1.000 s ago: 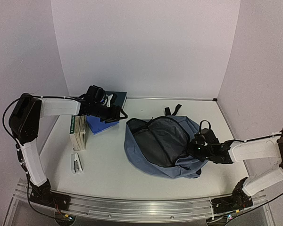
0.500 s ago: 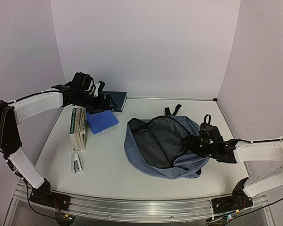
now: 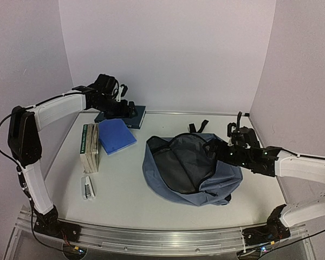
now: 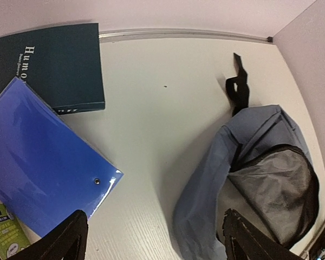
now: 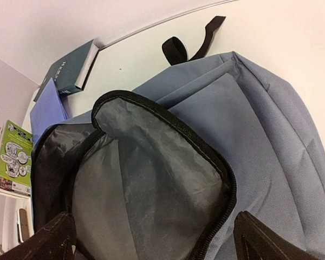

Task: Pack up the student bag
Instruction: Pick up the files from the center of the board.

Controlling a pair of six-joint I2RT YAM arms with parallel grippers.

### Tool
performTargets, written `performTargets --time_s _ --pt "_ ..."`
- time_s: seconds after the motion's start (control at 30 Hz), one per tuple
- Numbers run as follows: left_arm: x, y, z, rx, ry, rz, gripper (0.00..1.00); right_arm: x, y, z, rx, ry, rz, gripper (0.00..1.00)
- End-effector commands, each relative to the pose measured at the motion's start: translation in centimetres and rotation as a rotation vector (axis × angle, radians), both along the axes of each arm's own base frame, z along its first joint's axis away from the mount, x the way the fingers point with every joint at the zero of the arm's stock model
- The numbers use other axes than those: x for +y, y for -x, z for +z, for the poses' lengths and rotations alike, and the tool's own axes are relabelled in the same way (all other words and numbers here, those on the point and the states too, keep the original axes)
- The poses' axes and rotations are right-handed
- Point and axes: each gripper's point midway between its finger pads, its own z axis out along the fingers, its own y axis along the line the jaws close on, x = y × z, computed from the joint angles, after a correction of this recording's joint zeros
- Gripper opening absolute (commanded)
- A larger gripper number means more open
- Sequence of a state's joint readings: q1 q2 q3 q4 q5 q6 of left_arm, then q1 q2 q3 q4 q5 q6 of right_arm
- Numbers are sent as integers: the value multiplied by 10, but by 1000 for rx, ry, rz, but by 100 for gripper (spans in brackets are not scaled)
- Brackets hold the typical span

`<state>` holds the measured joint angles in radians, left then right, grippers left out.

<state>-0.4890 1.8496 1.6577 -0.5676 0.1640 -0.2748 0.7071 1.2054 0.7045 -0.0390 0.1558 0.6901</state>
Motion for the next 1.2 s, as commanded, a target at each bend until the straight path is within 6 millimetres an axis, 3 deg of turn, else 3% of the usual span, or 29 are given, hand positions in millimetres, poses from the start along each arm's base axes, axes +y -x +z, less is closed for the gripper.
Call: performTargets --time_s 0.0,0.17,0.3,0.53,0.8,1.17 --pt "12 -22 -27 14 -150 59 87 -3 -6 4 -3 62 -4 98" --pt "0 -34 -57 19 -212 65 88 9 -7 3 9 66 56 98" --pt "5 -50 -81 19 -318 131 91 17 -11 11 -3 64 83 98" --pt "-3 -64 -106 4 -443 217 100 22 -11 4 18 54 92 98" --pt "-11 -53 -143 10 -580 201 100 13 -1 -8 39 43 77 98" --pt "2 -46 -158 -42 -716 196 99 15 -2 -7 39 24 75 98"
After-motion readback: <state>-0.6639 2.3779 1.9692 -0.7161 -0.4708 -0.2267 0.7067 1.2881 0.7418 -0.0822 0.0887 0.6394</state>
